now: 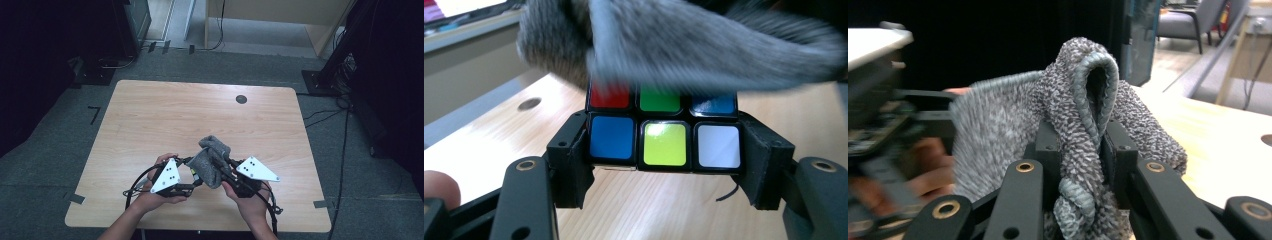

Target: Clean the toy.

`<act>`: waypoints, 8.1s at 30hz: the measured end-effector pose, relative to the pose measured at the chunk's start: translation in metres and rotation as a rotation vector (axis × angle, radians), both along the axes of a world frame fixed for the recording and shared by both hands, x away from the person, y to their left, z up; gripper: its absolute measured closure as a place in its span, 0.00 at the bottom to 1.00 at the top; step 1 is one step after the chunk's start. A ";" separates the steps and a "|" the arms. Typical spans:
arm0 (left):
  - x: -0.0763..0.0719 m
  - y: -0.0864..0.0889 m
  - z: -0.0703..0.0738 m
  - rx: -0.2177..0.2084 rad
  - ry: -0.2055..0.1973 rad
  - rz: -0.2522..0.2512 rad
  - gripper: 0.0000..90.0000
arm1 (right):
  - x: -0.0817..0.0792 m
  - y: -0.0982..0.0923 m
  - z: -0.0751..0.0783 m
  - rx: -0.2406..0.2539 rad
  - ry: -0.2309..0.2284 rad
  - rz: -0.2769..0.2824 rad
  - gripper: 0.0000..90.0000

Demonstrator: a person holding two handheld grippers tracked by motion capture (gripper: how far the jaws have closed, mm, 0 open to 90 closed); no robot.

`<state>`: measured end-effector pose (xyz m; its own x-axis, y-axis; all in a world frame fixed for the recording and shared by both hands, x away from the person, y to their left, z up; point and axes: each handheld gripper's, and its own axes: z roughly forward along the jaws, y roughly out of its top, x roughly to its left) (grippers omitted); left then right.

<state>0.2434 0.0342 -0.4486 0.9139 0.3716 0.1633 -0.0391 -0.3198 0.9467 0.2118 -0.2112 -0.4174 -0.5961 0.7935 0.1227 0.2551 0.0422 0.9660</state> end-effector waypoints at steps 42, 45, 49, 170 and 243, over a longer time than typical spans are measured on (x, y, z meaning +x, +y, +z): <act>0.008 0.009 0.007 -0.037 0.071 -0.005 0.38 | 0.004 -0.002 -0.005 -0.020 0.032 -0.012 0.84; 0.011 0.010 0.006 -0.038 0.079 0.024 0.38 | 0.005 -0.002 -0.008 -0.028 0.041 -0.017 0.84; 0.011 0.004 0.001 0.029 0.071 0.032 0.38 | 0.001 0.005 -0.004 -0.054 0.020 0.005 0.84; 0.017 0.039 0.022 -0.331 0.150 0.106 0.38 | 0.007 0.025 -0.034 -0.150 -0.199 0.214 0.80; 0.023 0.042 0.017 -0.342 0.198 0.174 0.38 | 0.022 0.003 -0.043 -0.016 -0.074 0.080 0.77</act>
